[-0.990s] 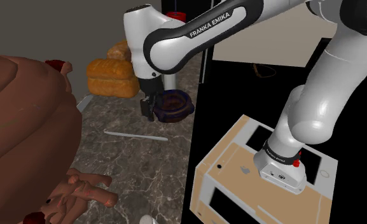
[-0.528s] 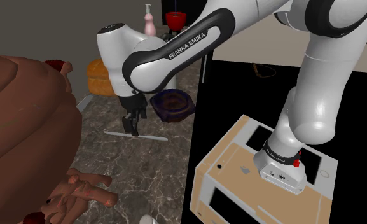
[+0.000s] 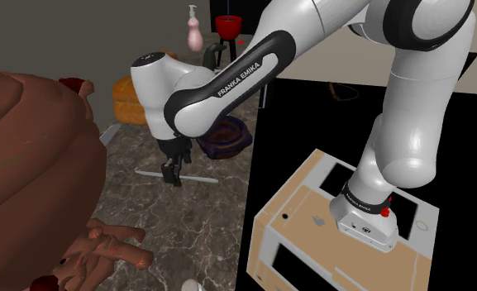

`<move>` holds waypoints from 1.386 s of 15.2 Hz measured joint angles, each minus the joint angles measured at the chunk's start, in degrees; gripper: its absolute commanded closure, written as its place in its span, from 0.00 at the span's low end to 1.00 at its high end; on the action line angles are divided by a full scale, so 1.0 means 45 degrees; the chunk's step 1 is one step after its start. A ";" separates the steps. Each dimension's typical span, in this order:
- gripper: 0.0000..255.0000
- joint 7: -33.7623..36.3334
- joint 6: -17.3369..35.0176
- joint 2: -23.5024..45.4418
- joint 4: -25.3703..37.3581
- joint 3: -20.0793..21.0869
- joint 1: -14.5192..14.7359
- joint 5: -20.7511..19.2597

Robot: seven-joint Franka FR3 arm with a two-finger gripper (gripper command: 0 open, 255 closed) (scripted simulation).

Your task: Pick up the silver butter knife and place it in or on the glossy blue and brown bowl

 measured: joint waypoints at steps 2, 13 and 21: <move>0.00 0.0009 0.0044 -0.0002 -0.0041 0.0001 0.0003 -0.0004; 1.00 0.0010 0.0057 -0.0003 -0.0052 0.0001 0.0003 -0.0004; 1.00 -0.0101 -0.0552 -0.0347 0.0245 0.0049 -0.0039 0.0166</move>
